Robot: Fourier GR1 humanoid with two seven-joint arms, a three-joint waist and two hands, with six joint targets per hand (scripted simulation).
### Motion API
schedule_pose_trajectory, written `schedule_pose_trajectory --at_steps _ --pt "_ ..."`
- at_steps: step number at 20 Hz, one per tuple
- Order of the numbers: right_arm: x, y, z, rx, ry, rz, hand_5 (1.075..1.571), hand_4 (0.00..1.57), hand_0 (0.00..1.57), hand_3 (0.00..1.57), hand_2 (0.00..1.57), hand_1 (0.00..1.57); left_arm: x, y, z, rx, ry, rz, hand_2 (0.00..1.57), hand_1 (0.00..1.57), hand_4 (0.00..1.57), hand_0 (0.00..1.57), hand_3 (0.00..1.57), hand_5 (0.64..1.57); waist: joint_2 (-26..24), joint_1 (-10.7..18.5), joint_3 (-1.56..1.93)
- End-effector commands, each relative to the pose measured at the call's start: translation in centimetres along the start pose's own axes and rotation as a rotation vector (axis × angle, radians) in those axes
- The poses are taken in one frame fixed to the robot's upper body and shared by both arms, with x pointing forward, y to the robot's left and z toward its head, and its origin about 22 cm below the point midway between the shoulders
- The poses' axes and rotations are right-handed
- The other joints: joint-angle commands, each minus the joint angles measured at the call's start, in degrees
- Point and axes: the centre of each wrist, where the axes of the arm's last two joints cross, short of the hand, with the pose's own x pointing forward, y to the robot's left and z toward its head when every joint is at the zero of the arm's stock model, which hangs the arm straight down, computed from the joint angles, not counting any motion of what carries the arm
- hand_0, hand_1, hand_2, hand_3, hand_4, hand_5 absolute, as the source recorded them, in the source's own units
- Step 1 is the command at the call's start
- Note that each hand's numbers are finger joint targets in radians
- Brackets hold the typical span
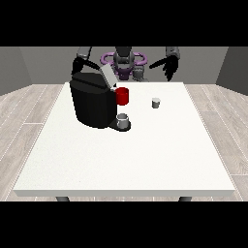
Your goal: Insert the coffee pod into the coffee machine and close the lid
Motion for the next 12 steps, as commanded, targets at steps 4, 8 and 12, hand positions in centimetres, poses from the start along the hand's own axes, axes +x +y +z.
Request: schedule_pose_trajectory --at_steps 4,8,12 --pt "1.9 2.2 -1.9 0.037 -0.042 -0.047 1.571 0.00 0.00 0.00 0.00 0.00 1.2 4.9 -3.6 -0.019 0.083 -0.142 0.00 0.00 0.00 0.00 0.00 1.571 4.6 -2.7 0.00" --pt "2.9 3.0 -2.3 0.064 -0.060 -0.019 1.571 0.00 0.00 0.00 0.00 0.00 -0.5 4.9 -4.5 -0.030 0.128 -0.212 0.00 0.00 0.00 0.00 0.00 1.571 7.9 -5.2 -0.03" --pt "3.6 1.9 -4.0 0.087 -0.047 -0.002 1.571 0.00 0.00 0.00 0.00 0.00 -0.6 5.3 -6.1 -0.049 0.151 -0.254 0.00 0.00 0.00 0.00 0.00 1.571 9.0 -5.1 -0.01"
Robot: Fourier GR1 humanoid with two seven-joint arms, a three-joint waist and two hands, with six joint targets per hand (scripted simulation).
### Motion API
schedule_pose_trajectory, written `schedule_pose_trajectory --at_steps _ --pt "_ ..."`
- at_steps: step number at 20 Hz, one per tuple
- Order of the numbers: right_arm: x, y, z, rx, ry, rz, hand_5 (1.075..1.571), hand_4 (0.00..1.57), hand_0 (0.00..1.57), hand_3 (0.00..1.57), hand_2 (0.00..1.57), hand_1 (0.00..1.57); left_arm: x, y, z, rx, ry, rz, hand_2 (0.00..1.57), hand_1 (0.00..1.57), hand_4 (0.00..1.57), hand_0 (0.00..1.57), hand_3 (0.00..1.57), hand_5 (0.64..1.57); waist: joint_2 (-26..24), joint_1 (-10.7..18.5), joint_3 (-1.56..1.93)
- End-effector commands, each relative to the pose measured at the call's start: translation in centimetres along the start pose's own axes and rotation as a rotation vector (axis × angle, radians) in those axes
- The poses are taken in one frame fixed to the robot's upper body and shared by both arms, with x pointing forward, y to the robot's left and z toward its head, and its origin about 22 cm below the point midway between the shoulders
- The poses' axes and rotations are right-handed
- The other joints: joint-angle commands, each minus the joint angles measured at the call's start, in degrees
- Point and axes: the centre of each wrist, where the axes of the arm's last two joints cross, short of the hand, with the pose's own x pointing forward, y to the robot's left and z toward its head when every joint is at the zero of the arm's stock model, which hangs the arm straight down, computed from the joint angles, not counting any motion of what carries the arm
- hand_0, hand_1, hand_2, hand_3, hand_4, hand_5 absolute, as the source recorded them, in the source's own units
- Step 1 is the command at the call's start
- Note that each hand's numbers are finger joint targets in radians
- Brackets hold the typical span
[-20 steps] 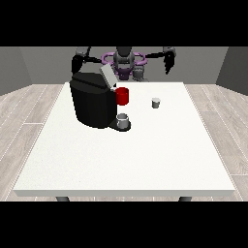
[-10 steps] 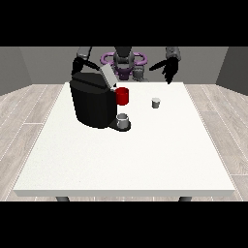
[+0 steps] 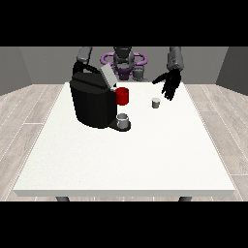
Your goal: Insert the coffee pod into the coffee machine and close the lid
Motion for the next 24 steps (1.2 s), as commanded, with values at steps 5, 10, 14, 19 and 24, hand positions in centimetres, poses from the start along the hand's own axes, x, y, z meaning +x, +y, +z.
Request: schedule_pose_trajectory --at_steps 5,10,14,19,24 --pt "0.5 1.2 -2.0 0.004 -0.001 -0.039 1.571 0.00 0.00 0.00 0.00 0.00 -0.8 0.0 -2.6 -0.035 0.056 -0.107 0.00 0.00 0.00 0.00 0.00 1.571 3.0 0.1 0.01" --pt "-0.4 2.7 -2.1 0.007 0.052 -0.036 1.571 0.00 0.00 0.00 0.00 0.00 -0.4 -3.0 -4.0 -0.018 0.033 -0.153 0.72 0.49 0.00 0.49 0.49 1.571 1.8 1.7 0.01" --pt "-1.3 1.9 -1.6 0.056 0.081 -0.008 1.571 0.00 0.00 0.00 0.00 0.00 -1.0 -4.7 -3.8 0.018 0.019 -0.261 0.92 0.84 0.30 0.84 0.76 1.571 0.4 0.4 0.00" --pt "-1.4 3.3 -1.7 0.077 0.088 -0.002 1.571 0.00 0.00 0.00 0.00 0.00 -0.4 -4.4 -5.0 0.002 0.012 -0.389 1.04 0.94 0.43 0.94 0.87 1.571 1.4 -0.4 0.01" --pt "-3.0 2.9 -0.7 0.065 0.088 -0.011 1.571 0.00 0.00 0.00 0.00 0.00 -2.7 -4.7 -3.7 -0.132 0.059 -0.511 1.02 0.87 0.34 0.87 0.88 1.571 1.0 -0.3 0.02"
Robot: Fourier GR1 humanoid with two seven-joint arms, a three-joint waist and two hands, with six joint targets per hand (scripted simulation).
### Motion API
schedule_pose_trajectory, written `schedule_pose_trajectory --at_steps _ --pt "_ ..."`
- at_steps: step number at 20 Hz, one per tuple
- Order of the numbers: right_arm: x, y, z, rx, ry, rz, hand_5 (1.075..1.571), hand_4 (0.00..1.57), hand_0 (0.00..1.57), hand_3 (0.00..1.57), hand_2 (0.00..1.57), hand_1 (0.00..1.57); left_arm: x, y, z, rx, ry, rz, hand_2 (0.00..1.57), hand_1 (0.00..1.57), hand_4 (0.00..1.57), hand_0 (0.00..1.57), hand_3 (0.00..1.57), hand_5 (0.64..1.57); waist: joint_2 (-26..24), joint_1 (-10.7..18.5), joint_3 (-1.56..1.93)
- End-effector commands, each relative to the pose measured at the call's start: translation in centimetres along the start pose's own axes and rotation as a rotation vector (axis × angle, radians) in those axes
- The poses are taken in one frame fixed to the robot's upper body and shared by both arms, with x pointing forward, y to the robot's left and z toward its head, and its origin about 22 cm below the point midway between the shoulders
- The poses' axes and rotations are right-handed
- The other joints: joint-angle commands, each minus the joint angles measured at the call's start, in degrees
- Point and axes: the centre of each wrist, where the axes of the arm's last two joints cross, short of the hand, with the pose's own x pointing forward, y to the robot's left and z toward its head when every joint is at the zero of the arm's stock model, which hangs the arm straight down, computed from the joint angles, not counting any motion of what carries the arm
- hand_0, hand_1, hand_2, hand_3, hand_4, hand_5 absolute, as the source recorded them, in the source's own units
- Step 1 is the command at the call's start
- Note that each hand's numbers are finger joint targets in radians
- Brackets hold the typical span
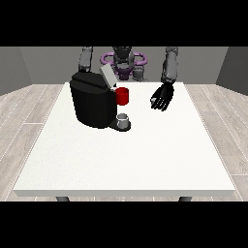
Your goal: Insert the coffee pod into the coffee machine and close the lid
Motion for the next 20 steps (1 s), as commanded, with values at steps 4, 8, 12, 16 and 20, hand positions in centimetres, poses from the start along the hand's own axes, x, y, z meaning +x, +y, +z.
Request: schedule_pose_trajectory --at_steps 4,8,12,16,20 --pt "-1.4 0.0 -0.3 -0.020 0.021 -0.016 1.571 0.00 0.00 0.00 0.00 0.00 0.2 -0.4 -1.0 -0.128 0.049 -0.104 0.94 0.75 0.37 0.75 0.81 1.571 0.4 0.3 -0.04" --pt "-3.8 -0.5 1.1 -0.042 0.101 -0.037 1.571 0.00 0.00 0.00 0.00 0.00 0.3 -1.5 -0.8 -0.186 0.030 -0.103 0.98 0.79 0.40 0.79 0.87 1.571 -4.1 2.2 -0.04" --pt "-2.0 0.3 -0.1 -0.068 0.096 0.072 1.571 0.00 0.00 0.00 0.00 0.00 0.3 -1.1 -1.5 -0.123 -0.006 -0.124 1.20 1.12 0.39 1.12 1.09 1.571 -2.6 1.5 -0.06" --pt "-3.0 0.3 1.2 -0.048 0.151 0.096 1.571 0.00 0.00 0.00 0.00 0.00 1.1 -1.1 -1.9 -0.097 -0.059 0.003 1.37 1.37 0.48 1.37 1.30 1.571 -5.3 0.9 -0.08" --pt "-3.4 -2.8 0.6 -0.061 0.167 0.090 1.571 0.00 0.00 0.00 0.00 0.00 1.1 0.8 -2.5 -0.126 -0.088 0.096 1.43 1.45 0.52 1.45 1.36 1.571 -6.7 1.7 -0.06"
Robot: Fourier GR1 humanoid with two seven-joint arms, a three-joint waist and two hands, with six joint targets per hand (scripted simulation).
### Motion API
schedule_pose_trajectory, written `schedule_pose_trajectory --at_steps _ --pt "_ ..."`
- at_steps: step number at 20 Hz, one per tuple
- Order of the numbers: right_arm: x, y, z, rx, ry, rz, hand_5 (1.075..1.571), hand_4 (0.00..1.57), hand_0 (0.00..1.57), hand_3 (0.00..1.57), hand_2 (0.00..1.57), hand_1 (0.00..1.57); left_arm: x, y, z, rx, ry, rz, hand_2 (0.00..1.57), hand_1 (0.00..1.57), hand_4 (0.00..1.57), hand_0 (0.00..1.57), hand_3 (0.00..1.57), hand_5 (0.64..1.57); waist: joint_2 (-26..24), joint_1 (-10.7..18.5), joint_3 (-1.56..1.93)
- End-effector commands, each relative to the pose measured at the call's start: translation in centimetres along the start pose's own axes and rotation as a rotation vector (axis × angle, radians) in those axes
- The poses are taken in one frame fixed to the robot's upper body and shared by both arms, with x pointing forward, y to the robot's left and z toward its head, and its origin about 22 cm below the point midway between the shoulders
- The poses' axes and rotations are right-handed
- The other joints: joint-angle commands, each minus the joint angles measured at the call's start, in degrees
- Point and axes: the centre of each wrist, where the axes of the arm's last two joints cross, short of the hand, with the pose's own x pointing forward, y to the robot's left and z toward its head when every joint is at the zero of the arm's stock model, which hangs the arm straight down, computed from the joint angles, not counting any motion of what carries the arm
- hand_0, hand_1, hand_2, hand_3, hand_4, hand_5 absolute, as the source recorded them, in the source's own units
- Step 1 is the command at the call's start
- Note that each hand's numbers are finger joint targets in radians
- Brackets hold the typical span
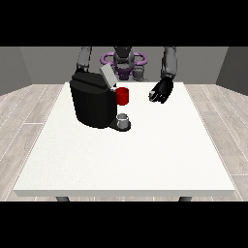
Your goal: Insert the coffee pod into the coffee machine and close the lid
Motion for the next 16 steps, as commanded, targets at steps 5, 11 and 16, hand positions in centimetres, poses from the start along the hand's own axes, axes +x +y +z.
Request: schedule_pose_trajectory --at_steps 5,11,16 --pt "-3.5 -0.7 0.2 -0.046 0.050 -0.005 1.571 0.00 0.00 0.00 0.00 0.00 6.0 2.6 -2.5 -0.106 -0.091 0.037 1.38 1.38 0.49 1.38 1.33 1.571 -4.8 3.8 0.04" --pt "-3.1 2.2 1.6 0.006 0.095 -0.005 1.571 0.00 0.00 0.00 0.00 0.00 7.6 5.8 -3.2 -0.113 -0.091 0.045 1.35 1.33 0.59 1.33 1.32 1.571 -8.8 0.9 0.01" --pt "-1.9 0.3 0.4 0.011 0.003 -0.053 1.571 0.00 0.00 0.00 0.00 0.00 8.7 10.1 -3.2 -0.061 -0.123 0.017 1.37 1.34 0.56 1.34 1.35 1.571 -5.8 -1.0 0.02"
